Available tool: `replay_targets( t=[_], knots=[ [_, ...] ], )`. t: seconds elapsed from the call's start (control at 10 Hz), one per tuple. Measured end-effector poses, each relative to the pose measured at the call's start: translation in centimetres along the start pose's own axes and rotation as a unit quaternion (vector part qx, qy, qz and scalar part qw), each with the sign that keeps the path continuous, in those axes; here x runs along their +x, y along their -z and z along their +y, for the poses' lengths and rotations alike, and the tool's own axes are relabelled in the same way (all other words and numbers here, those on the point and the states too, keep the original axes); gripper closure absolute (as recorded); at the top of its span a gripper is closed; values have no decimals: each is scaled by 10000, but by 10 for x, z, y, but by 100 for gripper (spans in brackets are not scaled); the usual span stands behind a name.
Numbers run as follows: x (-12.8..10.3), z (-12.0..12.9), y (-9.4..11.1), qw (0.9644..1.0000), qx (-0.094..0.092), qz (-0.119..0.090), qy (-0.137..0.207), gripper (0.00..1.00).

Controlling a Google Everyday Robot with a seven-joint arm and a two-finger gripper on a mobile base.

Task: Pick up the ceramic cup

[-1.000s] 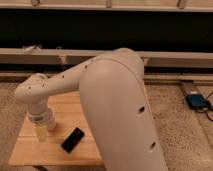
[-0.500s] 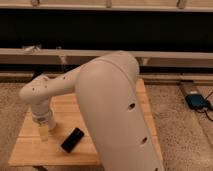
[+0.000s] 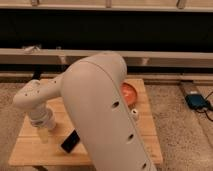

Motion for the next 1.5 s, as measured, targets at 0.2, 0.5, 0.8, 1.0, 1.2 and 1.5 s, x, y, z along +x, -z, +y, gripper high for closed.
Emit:
replay_targets(
  t=[0.2, 0.5, 0.8, 1.0, 1.2, 1.5],
  knots=[
    [1, -1, 0, 9999, 55, 87, -5, 62],
    [-4, -3, 26, 9994, 327, 137, 57, 92],
    [-9, -2, 74, 9974, 704, -2, 152, 100],
    [-9, 0, 104, 9955, 916, -134, 201, 100],
    [-7, 3, 122, 9936, 1031, -379, 277, 100],
    [-8, 4, 123, 9934, 1031, -406, 291, 100]
  ],
)
